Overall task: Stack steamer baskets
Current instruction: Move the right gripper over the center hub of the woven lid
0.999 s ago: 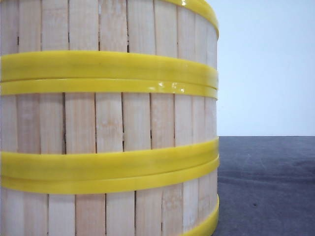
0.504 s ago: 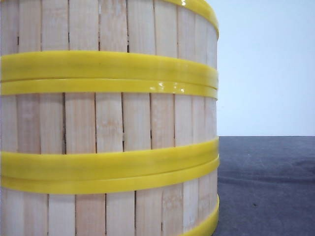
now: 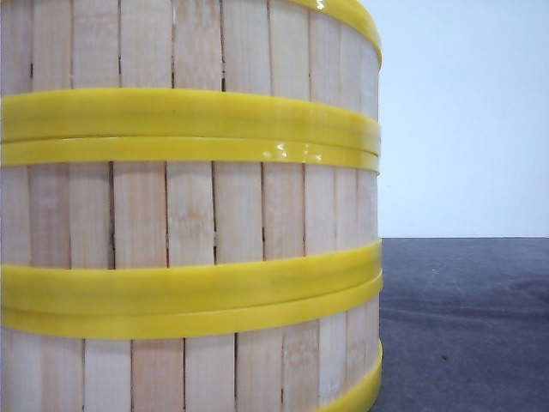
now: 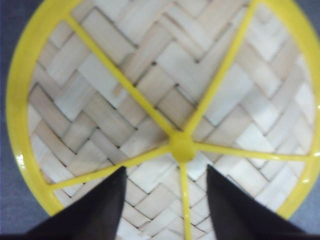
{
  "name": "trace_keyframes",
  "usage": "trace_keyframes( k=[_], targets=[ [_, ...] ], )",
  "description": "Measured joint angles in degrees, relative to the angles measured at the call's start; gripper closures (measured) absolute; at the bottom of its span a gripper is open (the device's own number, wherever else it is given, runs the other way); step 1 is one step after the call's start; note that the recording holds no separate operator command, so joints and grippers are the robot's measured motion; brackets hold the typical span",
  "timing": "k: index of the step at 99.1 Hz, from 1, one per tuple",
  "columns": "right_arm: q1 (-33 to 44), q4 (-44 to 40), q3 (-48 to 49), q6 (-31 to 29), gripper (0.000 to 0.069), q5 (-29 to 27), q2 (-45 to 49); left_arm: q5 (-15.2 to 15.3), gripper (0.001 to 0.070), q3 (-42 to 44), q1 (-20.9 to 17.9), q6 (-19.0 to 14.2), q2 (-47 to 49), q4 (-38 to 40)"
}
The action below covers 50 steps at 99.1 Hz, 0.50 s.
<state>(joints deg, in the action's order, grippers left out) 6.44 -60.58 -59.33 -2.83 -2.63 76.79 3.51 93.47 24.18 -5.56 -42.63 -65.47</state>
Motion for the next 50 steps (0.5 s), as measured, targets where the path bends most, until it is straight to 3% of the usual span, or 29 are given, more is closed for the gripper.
trace_keyframes(
  k=[15,50],
  targets=[
    [0.0,0.0,0.0,0.0,0.0497,0.1,1.0,0.0,0.0438,0.0,0.0,0.0,0.0,0.0],
    [0.0,0.4,0.0,0.1,0.0507,-1.7,1.2,0.0,0.0438,0.0,0.0,0.0,0.0,0.0]
  ],
)
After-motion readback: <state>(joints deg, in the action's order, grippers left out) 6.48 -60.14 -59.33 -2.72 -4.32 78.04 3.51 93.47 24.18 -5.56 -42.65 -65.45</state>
